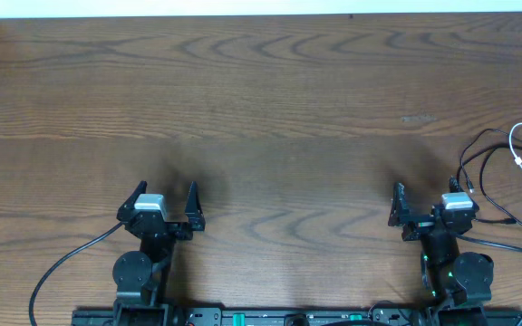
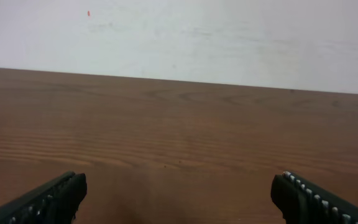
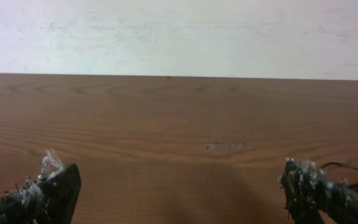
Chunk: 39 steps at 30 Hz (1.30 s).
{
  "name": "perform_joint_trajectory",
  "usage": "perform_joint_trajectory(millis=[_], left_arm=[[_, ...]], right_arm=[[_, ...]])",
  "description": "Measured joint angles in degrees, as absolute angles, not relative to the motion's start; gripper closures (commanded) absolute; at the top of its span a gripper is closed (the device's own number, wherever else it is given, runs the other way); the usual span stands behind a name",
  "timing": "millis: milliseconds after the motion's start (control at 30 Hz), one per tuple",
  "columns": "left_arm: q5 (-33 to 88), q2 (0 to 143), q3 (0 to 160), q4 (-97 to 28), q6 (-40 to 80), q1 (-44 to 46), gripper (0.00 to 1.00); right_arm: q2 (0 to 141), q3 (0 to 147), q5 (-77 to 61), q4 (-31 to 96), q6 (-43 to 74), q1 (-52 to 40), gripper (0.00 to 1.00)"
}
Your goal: Untangle cables
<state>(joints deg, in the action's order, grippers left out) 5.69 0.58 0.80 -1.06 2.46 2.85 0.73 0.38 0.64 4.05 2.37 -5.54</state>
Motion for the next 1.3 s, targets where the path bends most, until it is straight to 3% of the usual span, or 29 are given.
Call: perform_joint_trajectory(millis=[1300], left_arm=[[13.69, 0.58, 0.93, -0.36, 1.43, 3.51, 0.01]], right_arm=[[0.73, 0.36, 0.64, 4.05, 2.37, -5.54, 0.01]])
